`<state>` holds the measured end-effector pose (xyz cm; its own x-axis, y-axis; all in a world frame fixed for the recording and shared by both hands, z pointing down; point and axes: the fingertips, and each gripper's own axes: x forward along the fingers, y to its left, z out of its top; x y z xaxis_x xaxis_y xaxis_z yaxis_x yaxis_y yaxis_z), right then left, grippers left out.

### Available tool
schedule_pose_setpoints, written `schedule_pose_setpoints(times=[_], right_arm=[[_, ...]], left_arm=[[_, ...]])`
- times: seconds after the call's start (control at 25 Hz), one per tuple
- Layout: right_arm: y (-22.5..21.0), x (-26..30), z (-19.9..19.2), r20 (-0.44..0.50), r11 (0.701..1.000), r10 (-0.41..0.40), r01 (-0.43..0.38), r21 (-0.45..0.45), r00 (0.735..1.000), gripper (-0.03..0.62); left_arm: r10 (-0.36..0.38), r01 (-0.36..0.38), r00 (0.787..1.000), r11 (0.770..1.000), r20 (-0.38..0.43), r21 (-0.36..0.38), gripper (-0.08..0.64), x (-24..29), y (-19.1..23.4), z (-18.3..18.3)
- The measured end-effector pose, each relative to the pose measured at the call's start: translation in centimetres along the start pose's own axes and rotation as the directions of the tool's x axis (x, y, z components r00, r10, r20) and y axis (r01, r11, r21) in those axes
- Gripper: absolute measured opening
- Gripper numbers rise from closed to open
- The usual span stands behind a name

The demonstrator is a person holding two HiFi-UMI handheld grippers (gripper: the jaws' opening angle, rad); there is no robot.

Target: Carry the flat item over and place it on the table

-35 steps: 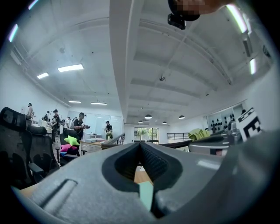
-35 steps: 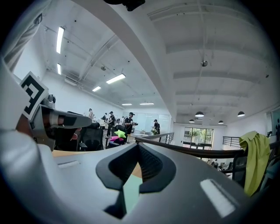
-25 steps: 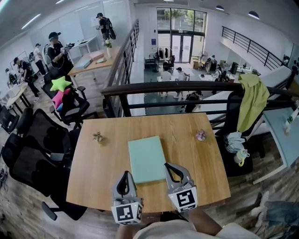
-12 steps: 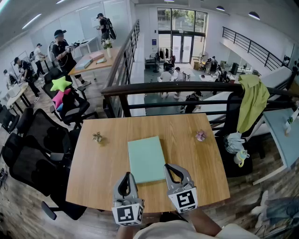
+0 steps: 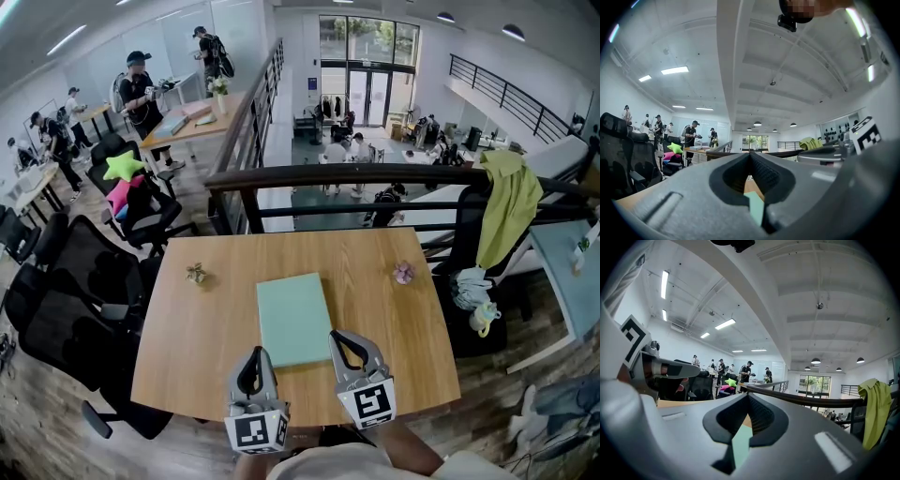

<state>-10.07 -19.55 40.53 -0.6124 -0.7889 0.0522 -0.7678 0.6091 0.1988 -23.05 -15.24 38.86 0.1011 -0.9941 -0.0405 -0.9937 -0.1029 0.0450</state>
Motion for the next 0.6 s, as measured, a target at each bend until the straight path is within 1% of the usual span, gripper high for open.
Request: schedule_pose_setpoints(times=[0.6], right_arm=[[0.32,0.04,-0.38,-0.014,1.000,0.021,-0.021,0.005,1.000,0.009]], left_arm=[[0.031,-0.031,0.999,1.000,-0.025,0.004,0.002,-0.75,0.66,-0.63]])
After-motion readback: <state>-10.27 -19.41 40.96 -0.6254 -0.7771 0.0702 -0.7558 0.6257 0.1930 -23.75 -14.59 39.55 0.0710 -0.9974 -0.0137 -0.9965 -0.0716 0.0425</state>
